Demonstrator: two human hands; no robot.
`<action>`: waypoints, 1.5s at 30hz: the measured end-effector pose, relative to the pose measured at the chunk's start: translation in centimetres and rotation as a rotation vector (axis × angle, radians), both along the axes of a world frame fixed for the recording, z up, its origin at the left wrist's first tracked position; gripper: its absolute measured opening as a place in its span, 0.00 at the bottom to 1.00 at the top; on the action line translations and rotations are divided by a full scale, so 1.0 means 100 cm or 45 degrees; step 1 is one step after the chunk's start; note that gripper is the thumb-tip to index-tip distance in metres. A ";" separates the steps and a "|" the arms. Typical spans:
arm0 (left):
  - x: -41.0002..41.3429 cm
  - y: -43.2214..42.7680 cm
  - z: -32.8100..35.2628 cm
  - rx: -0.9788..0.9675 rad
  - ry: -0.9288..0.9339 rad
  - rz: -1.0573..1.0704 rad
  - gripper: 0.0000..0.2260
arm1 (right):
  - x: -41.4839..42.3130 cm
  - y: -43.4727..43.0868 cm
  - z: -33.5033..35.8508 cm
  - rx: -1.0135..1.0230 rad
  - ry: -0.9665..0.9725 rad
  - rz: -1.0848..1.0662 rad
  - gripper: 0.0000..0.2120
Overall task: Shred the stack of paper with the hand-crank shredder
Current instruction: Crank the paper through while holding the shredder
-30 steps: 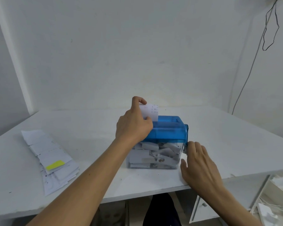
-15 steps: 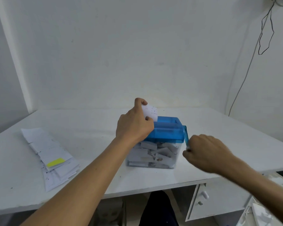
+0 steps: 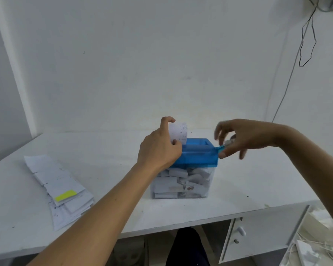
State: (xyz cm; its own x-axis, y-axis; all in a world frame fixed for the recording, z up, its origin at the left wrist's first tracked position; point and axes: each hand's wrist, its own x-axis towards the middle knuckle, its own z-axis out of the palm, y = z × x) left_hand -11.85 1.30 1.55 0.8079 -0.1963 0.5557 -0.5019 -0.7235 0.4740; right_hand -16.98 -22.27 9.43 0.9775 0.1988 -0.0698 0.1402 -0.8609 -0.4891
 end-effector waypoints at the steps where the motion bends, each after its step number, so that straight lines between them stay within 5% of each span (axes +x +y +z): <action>1: -0.001 0.000 -0.001 -0.009 -0.020 0.008 0.26 | 0.002 -0.003 -0.004 0.081 -0.093 0.022 0.20; 3: -0.001 -0.002 -0.002 -0.019 -0.029 0.016 0.30 | -0.001 -0.007 -0.015 0.073 -0.362 0.055 0.14; 5: -0.001 -0.004 -0.003 0.001 -0.002 0.023 0.39 | -0.008 -0.008 -0.032 -0.195 -0.694 0.052 0.06; 9: -0.003 -0.008 0.001 0.146 0.086 0.183 0.58 | -0.013 0.002 -0.073 -0.554 -1.184 0.034 0.10; 13: -0.005 -0.009 0.006 0.150 0.178 0.159 0.60 | 0.007 0.014 -0.078 -0.511 -1.382 -0.116 0.16; 16: -0.002 -0.008 0.006 0.160 0.168 0.139 0.58 | 0.035 0.018 -0.055 -0.288 -1.238 -0.294 0.17; 24: 0.002 -0.004 0.003 0.138 0.169 0.074 0.57 | 0.093 0.009 -0.060 0.316 -0.243 -0.366 0.18; 28: 0.003 0.001 0.004 0.088 0.256 -0.052 0.61 | 0.097 -0.002 -0.087 0.441 -0.014 -0.381 0.19; 33: 0.006 0.013 0.001 -0.086 0.339 -0.184 0.62 | 0.096 -0.001 -0.105 0.698 -0.157 -0.449 0.15; 40: 0.004 0.011 0.002 0.009 0.374 -0.073 0.57 | 0.067 0.010 -0.140 0.774 -0.085 -0.623 0.12; 45: 0.004 0.011 0.005 0.061 0.377 -0.040 0.51 | 0.040 0.025 -0.157 0.851 -0.381 -0.843 0.16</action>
State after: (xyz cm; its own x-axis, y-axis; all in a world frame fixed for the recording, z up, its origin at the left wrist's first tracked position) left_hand -11.40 2.39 2.02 0.9264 -0.2441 0.2865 -0.3695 -0.7348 0.5688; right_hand -12.96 -19.81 -6.28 0.8645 -0.4867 0.1258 -0.0730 -0.3692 -0.9265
